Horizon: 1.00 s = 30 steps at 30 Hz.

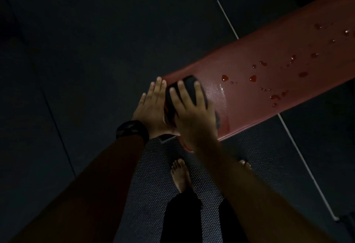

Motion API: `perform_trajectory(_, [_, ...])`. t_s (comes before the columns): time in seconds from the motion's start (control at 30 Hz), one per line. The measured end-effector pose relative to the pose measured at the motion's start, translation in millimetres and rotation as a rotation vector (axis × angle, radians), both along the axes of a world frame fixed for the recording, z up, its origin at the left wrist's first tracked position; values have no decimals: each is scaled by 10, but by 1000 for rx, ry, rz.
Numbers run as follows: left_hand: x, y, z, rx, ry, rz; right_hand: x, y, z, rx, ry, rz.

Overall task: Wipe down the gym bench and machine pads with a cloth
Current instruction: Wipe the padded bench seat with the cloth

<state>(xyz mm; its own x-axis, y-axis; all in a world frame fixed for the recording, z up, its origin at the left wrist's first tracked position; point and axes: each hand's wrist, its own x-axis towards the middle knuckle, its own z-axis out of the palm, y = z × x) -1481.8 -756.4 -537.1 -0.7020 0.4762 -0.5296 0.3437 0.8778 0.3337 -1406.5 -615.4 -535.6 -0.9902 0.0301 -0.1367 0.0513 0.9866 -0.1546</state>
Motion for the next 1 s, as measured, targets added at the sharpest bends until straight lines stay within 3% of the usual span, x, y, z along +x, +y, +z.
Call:
perform_trajectory(0.07, [-8, -6, -29, 26, -26, 10, -207, 226, 14, -31, -68, -84])
perform_trajectory(0.17, [-14, 7, -5, 45, -65, 29, -69, 195, 35, -26, 12, -490])
perform_trajectory(0.23, [2, 19, 4, 63, -75, 42, 197, -93, 15, 9, 48, -532])
perform_trajectory(0.4, [-2, 33, -130, 28, 29, -16, -80, -261, -53, -55, 60, -80])
perform_trajectory(0.47, [23, 32, -79, 65, -39, 67, -434, -84, -24, -49, 25, 98])
perform_trajectory(0.53, [21, -19, -61, 147, -110, 181, -686, 122, 0, -73, -66, 133])
perform_trajectory(0.7, [7, -51, -69, 135, -63, 134, -416, 279, 29, -38, 40, -420])
perform_trajectory(0.77, [31, -74, -93, 218, -130, 213, -25, 54, 15, -53, 93, -514])
perform_trajectory(0.87, [57, -107, -165, 380, -130, 294, 268, -201, -29, -48, 81, -322])
perform_trajectory(1.0, [133, -58, -223, 346, 5, 256, -183, 222, -42, 3, 93, 68])
